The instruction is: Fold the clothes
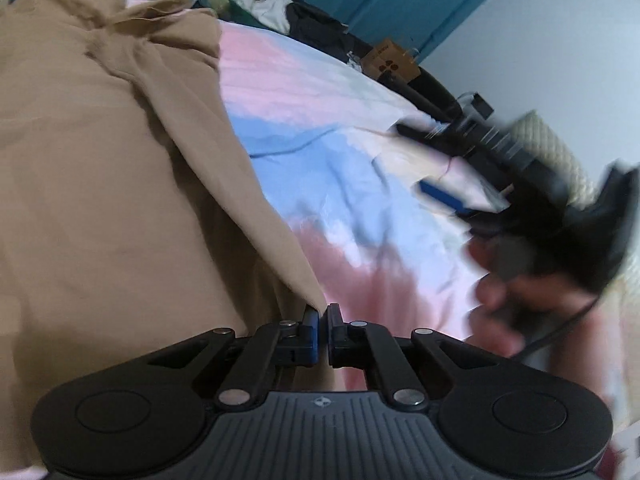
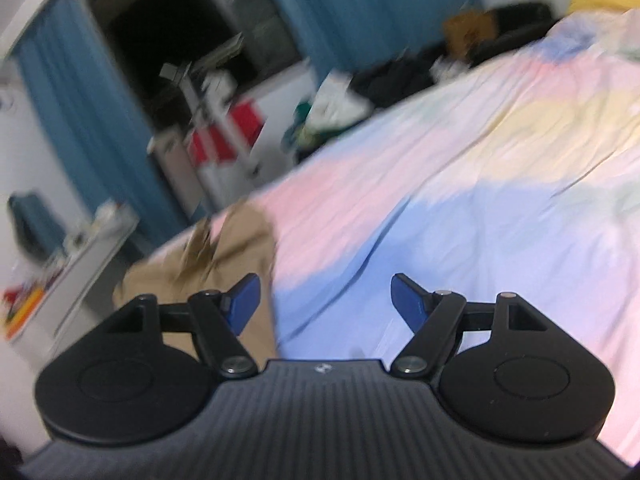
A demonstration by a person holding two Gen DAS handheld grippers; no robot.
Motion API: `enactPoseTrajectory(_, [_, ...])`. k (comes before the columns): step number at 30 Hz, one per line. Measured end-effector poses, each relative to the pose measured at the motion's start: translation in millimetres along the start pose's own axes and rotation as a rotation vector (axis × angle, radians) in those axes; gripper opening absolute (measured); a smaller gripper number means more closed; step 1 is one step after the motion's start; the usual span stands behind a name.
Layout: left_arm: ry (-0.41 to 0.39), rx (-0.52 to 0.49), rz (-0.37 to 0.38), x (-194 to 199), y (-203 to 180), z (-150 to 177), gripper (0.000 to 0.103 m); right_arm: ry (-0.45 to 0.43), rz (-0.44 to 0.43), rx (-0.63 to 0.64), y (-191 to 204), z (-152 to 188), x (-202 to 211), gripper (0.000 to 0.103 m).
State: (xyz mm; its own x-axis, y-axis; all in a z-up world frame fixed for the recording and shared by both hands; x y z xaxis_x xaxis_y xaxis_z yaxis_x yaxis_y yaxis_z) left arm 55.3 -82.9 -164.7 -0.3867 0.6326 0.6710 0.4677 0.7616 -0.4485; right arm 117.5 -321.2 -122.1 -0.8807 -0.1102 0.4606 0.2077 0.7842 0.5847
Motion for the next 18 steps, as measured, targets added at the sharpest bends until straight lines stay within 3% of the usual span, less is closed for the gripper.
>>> enactPoseTrajectory(4, [0.030, 0.065, -0.009, 37, 19, -7, 0.004, 0.131, -0.058, 0.031, 14, 19, -18, 0.074])
enactPoseTrajectory(8, [0.065, 0.061, -0.116, 50, 50, -1, 0.004, 0.182, -0.059, 0.069, 25, 33, -25, 0.074])
enactPoseTrajectory(12, [0.131, 0.090, -0.180, 36, 82, 17, 0.004, 0.232, -0.043, 0.096, 31, 46, -33, 0.074])
enactPoseTrajectory(16, [0.136, 0.092, -0.180, 24, 93, 19, 0.005, 0.253, -0.037, 0.137, 39, 57, -36, 0.074])
enactPoseTrajectory(18, [0.119, 0.079, -0.166, 29, 90, 14, 0.014, 0.235, -0.052, 0.178, 48, 60, -31, 0.074])
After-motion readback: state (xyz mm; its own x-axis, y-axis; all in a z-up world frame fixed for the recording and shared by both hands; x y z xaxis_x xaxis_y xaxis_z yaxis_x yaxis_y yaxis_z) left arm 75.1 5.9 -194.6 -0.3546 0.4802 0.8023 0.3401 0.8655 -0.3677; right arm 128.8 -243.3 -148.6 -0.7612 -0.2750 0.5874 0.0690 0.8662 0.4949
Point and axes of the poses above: each gripper's, at about its wrist camera, not at the fingertips, and x roughly against the way its jaws point, y to its left, z to its underside, the point moved 6 cm from there along -x, roughly the way its jaws point, and after that the axes turned 8 degrees about -x, right-handed, at the moved point
